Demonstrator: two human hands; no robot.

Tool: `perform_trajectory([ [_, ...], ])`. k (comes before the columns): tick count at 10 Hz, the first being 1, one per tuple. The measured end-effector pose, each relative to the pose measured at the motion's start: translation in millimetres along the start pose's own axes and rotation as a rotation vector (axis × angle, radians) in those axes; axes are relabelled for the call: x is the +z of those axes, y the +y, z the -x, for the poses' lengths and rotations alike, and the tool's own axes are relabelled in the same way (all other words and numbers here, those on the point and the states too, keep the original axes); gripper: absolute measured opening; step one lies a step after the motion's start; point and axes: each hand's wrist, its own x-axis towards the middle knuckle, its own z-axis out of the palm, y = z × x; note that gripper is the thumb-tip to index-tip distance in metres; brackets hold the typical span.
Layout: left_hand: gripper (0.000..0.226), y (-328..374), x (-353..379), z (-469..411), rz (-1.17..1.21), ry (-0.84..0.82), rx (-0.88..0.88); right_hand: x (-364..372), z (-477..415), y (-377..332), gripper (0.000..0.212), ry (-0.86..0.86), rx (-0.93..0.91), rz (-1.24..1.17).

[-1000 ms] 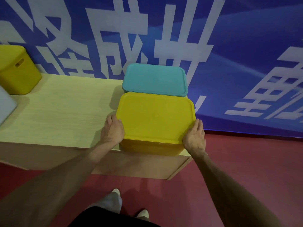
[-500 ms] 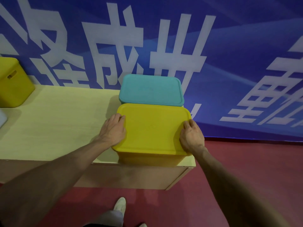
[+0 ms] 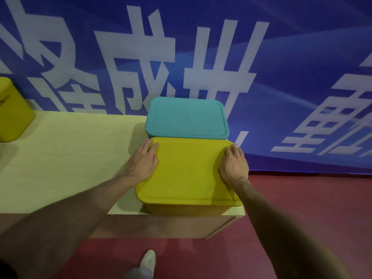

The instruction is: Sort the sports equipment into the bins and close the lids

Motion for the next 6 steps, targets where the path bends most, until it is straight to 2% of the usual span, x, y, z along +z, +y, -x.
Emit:
perform_trajectory([
  [2, 0.048, 1, -3, 0, -0.077, 0.011, 0.017, -1, 3, -2, 0.042, -0.006, -0.002, 0.031],
  [3, 0.046, 10, -15, -9, -0.113, -0.052, -0.007, -14, -3, -4, 0.040, -0.043, 0.008, 0.080],
  [5, 0.045, 22, -43, -27, -0.129, -0.295, -0.019, -45, -8, -24, 0.045, -0.221, -0.003, 0.169],
  [6, 0.045, 33, -69, -34, -0.056, -0.223, 0.010, -66, -11, -46, 0.041, -0.176, -0.066, 0.032],
])
